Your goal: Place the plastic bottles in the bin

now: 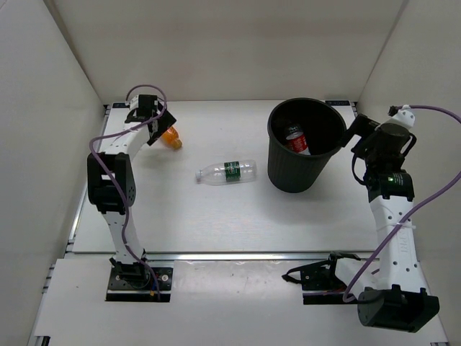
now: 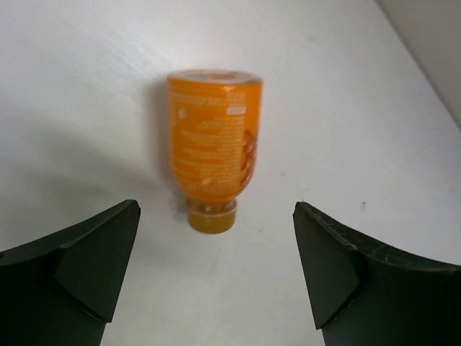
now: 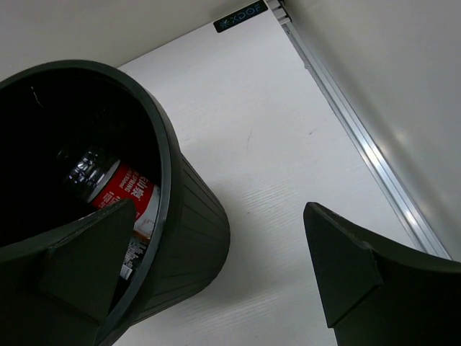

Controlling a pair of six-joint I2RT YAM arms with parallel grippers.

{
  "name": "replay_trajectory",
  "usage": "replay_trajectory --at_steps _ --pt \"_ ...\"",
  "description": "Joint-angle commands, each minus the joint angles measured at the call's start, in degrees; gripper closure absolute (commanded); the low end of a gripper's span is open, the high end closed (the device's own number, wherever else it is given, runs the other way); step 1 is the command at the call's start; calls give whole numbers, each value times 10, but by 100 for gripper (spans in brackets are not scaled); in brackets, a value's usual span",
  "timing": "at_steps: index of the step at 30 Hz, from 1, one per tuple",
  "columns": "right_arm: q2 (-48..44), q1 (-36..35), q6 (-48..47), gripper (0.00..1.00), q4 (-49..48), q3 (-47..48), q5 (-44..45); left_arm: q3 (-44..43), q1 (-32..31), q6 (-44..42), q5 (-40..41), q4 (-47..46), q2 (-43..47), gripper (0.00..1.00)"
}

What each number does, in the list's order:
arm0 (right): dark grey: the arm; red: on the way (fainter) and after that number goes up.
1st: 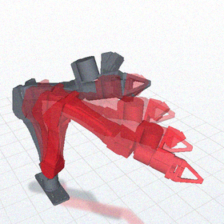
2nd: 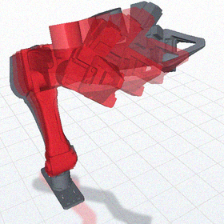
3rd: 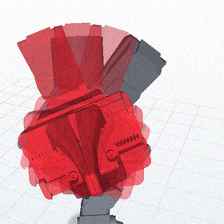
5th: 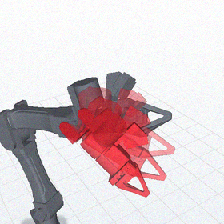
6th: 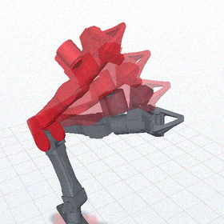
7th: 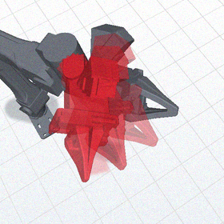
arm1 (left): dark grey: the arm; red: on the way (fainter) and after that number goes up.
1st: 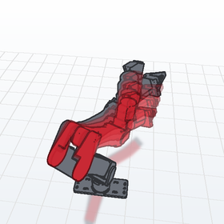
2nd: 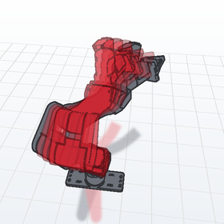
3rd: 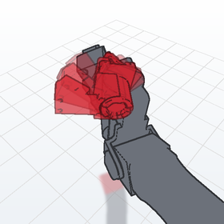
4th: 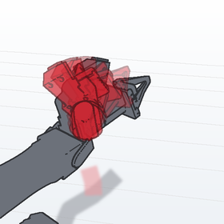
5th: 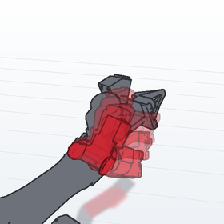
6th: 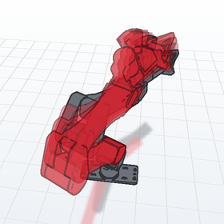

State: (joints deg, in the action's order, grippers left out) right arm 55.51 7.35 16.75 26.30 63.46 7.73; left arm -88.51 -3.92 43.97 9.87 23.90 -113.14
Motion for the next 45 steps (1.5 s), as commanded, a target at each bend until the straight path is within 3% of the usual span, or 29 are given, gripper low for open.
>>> replay_trajectory --at_steps 1,9,18,22,26,29,33,38,40,42,45 --pt "-10 -5 13 1 -25 -21 -5 -61 -13 -19 3 -29 -30 1" --pt "-41 21 19 1 -24 -30 -9 -292 -15 -49 33 121 -186 1" --pt "-54 15 23 0 -40 -41 8 -277 -11 -60 39 142 -202 1" --pt "-54 4 31 1 -49 -43 11 -321 -27 -78 56 168 -235 2" --pt "-64 -8 35 1 -27 -39 26 -347 -26 -80 53 202 -262 17" --pt "-80 -15 35 0 -19 -40 38 -339 -23 -78 39 208 -256 36" --pt "-102 -13 34 1 15 -40 51 -280 -31 -92 41 185 -199 51" --pt "-161 -6 52 1 90 -75 134 -225 -44 -105 -36 136 -56 54" --pt "-180 9 51 1 109 -99 152 -210 -71 -114 -53 93 -4 51" --pt "-204 35 41 1 103 -144 152 -243 -141 -134 -16 90 34 49" --pt "-235 68 47 0 91 -210 153 -353 -244 -165 26 112 25 46"
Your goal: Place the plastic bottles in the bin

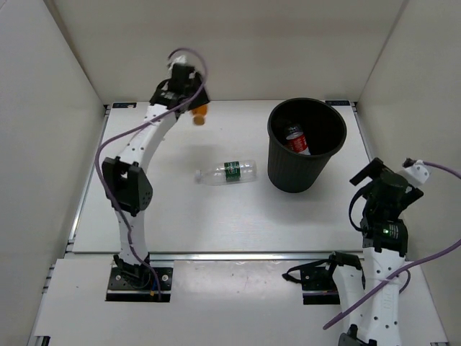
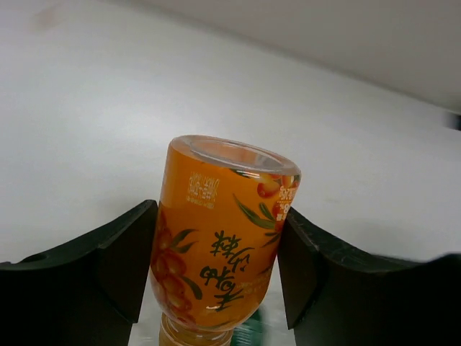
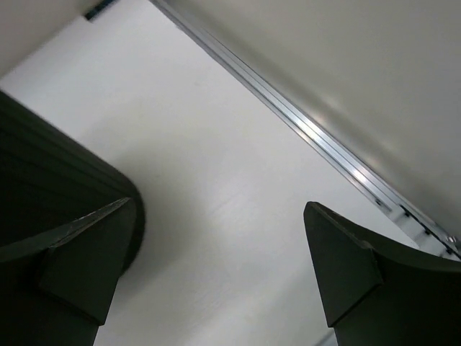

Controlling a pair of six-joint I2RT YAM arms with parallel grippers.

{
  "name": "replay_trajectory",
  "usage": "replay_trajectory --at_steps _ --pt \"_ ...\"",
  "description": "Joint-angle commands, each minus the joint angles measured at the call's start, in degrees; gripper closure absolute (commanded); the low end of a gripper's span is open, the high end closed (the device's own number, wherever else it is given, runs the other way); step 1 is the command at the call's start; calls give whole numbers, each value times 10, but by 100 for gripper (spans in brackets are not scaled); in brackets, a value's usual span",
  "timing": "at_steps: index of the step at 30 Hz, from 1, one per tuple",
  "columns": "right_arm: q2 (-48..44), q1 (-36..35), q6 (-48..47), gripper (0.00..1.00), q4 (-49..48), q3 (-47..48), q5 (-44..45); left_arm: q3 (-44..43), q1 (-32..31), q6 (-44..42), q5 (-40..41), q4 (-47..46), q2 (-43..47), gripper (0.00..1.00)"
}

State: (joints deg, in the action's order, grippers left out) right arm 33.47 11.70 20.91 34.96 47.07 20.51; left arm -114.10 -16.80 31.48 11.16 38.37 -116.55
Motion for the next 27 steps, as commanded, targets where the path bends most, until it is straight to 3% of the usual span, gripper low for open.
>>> replay_trajectory --at_steps 1,4,7,9,13,17,20,23,27 --pt "-20 32 4 1 4 -58 24 -135 -132 -41 10 -29 49 46" --pt "-30 74 1 0 -4 -118 0 -203 -195 -21 -37 -41 34 48" --pt "-26 93 -10 1 -10 -155 -53 -152 -225 -11 -102 -112 58 46" --pt "-28 97 -5 0 -19 -171 -91 -141 -264 -17 -98 -137 62 46" --pt "-35 59 -10 1 -26 -161 -97 -192 -305 -29 -98 -127 16 40" --pt "-25 30 -2 1 -9 -145 -80 -219 -306 6 -133 -141 -40 36" --pt "-35 11 10 1 -1 -141 -91 -254 -311 18 -149 -132 -76 25" --pt "-42 2 19 1 15 -138 -87 -277 -314 18 -155 -110 -82 1" --pt "-47 -17 23 1 27 -125 -76 -214 -328 -5 -112 -145 -23 2"
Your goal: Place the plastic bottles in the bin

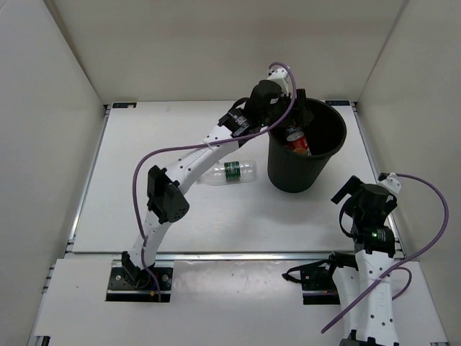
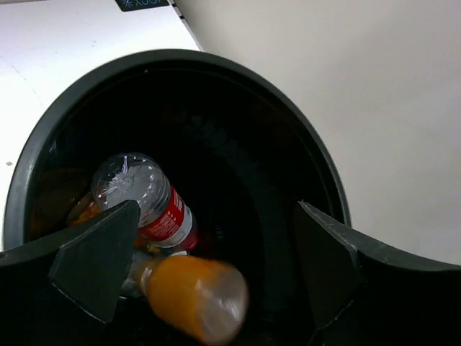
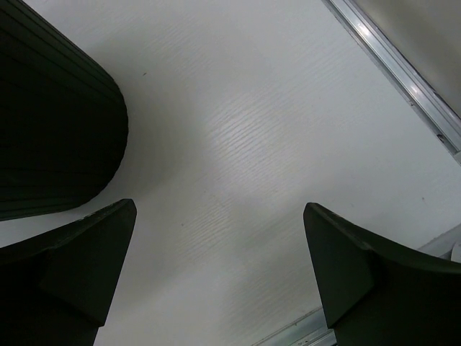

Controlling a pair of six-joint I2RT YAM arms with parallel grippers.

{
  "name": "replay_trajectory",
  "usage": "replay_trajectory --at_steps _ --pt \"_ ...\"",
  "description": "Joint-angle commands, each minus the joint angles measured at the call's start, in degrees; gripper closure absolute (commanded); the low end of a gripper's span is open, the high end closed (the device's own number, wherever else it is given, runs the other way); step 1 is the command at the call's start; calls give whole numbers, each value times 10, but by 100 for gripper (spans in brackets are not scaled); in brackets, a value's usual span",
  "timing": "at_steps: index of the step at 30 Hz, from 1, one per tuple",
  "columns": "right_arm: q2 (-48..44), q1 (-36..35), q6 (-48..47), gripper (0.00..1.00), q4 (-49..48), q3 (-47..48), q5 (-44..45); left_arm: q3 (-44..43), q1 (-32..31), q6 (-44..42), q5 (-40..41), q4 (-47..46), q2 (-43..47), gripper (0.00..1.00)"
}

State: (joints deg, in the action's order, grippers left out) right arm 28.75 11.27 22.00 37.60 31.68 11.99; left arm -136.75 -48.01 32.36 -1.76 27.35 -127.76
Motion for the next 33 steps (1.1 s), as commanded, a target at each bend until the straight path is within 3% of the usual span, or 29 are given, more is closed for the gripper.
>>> replay_trajectory --at_steps 1,6,9,11,14,17,19,20,22,23,26,33 --pt "3 -13 6 1 6 36 10 16 -16 -12 17 -35 95 1" --pt "35 -5 -34 0 39 135 29 -34 5 -38 33 31 134 1" --pt "82 -5 -77 1 62 247 44 29 15 -79 75 80 210 1" --pt "113 -19 -112 1 84 318 41 109 39 -86 107 107 268 1" --pt "181 -62 -144 2 110 416 -3 393 112 -57 155 89 455 1" --pt "238 -170 -157 2 132 493 -42 599 225 -3 142 99 595 1" --pt "280 -311 -168 2 109 525 -36 691 309 9 114 117 658 2" --pt "317 -357 -181 2 105 550 -14 725 319 9 126 148 688 1" --pt "393 -523 -242 1 124 600 53 752 335 19 186 242 704 1" --pt "452 -547 -255 1 146 646 50 764 339 24 224 260 711 1" --pt "579 -557 -312 1 162 728 -171 791 378 19 229 307 746 1" --pt "781 -635 -471 1 180 806 -209 758 368 38 277 371 837 1"
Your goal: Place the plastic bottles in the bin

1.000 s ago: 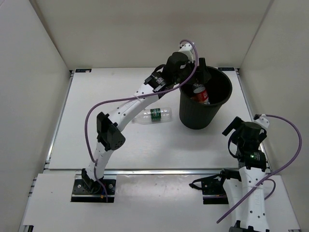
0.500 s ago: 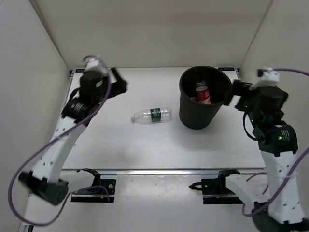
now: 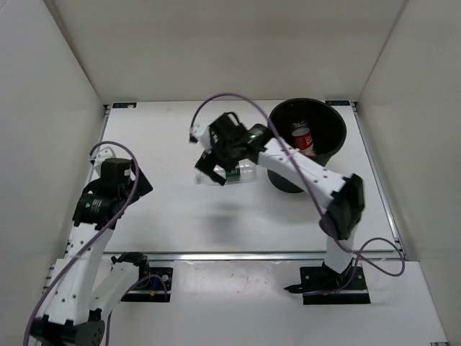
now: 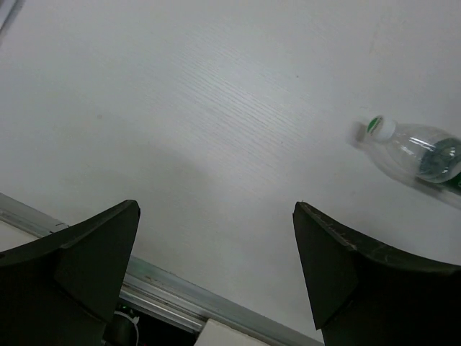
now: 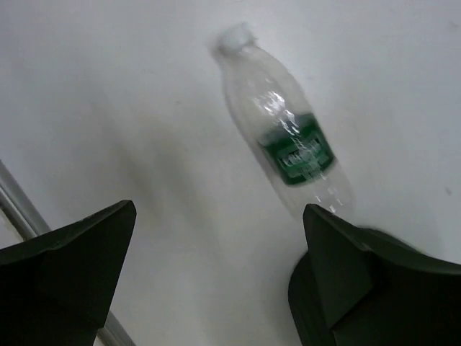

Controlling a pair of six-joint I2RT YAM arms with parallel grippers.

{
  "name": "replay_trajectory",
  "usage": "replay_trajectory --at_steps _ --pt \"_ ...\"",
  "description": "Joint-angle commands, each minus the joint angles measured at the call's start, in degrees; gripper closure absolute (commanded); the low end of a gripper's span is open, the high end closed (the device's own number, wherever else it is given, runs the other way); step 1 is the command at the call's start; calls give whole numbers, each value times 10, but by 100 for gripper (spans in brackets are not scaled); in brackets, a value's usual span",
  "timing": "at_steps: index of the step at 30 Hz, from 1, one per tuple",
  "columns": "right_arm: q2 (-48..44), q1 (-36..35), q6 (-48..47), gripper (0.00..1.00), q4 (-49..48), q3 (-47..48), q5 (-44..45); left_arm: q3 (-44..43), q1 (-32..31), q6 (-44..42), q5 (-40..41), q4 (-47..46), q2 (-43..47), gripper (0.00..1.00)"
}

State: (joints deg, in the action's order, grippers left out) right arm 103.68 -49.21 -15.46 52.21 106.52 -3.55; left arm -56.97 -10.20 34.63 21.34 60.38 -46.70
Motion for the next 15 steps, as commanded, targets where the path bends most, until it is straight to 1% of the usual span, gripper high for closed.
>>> replay_trajectory --at_steps 1,5,9,11,14,15 --pt "65 -31 -106 1 36 71 -59 -47 -13 16 44 55 28 1" --pt "149 -11 -129 0 31 118 -41 -48 -21 10 36 83 37 2" --pt "220 31 -149 1 19 163 -74 -25 -24 -1 23 95 37 1" --pt "249 45 -163 0 18 180 -84 -21 -18 -9 33 105 28 1" --pt "271 64 -183 1 20 189 -116 -19 -18 -16 43 113 23 2" --pt "274 66 -190 0 23 187 -124 -17 -14 -21 42 113 23 1"
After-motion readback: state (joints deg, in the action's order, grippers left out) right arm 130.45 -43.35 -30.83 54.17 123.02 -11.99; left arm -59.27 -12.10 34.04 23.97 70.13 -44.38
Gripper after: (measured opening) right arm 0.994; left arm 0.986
